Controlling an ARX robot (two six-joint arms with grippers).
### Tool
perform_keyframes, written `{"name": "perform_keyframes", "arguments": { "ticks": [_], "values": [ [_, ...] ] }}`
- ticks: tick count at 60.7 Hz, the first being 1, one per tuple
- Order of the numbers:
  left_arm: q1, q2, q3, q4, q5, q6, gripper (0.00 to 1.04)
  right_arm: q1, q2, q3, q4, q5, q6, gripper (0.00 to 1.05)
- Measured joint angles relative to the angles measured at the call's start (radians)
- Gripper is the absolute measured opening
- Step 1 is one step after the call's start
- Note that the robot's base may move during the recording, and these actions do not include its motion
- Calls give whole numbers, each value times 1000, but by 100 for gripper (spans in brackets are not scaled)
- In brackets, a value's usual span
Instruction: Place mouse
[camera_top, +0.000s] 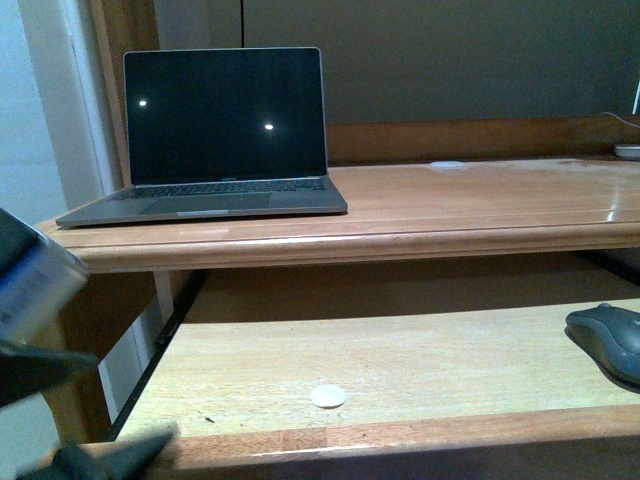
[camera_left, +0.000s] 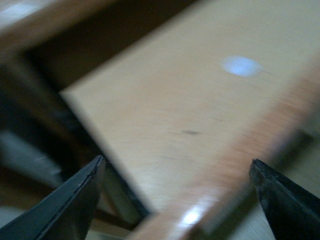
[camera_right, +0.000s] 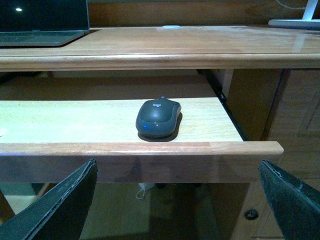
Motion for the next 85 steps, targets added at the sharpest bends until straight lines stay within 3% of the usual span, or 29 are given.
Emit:
{"name": "perform_keyframes", "arguments": {
  "ticks": [1,6,9,13,20,27,37,45,51,85],
  "values": [
    [-6,-7,-33,91,-87,-65,82,0,0,0,0,-4,0,97],
    [1,-37,-130,322,-345,-196,70,0,0,0,0,-1,0,97],
    [20,-73,-169,401,-425,-250,61,16,16,6,-30,69,21,97],
    [47,-142,-210,411,-427,-294,47,24,104,62,-129,251,79,97],
    [78,-219,-267,376,-385,-322,25,-53,344,145,82,242,87,97],
    [113,-314,-311,325,-357,-332,3,-35,679,275,370,215,46,97],
    [143,-360,-375,338,-326,-336,3,46,1001,433,481,185,-27,97],
    [212,-470,-394,251,-242,-336,3,89,1201,549,414,159,-90,97],
    [241,-542,-400,190,-237,-337,3,84,1297,621,348,164,-106,97],
    [244,-870,-416,-109,-228,-337,3,114,1458,743,177,192,-146,97]
  ]
}}
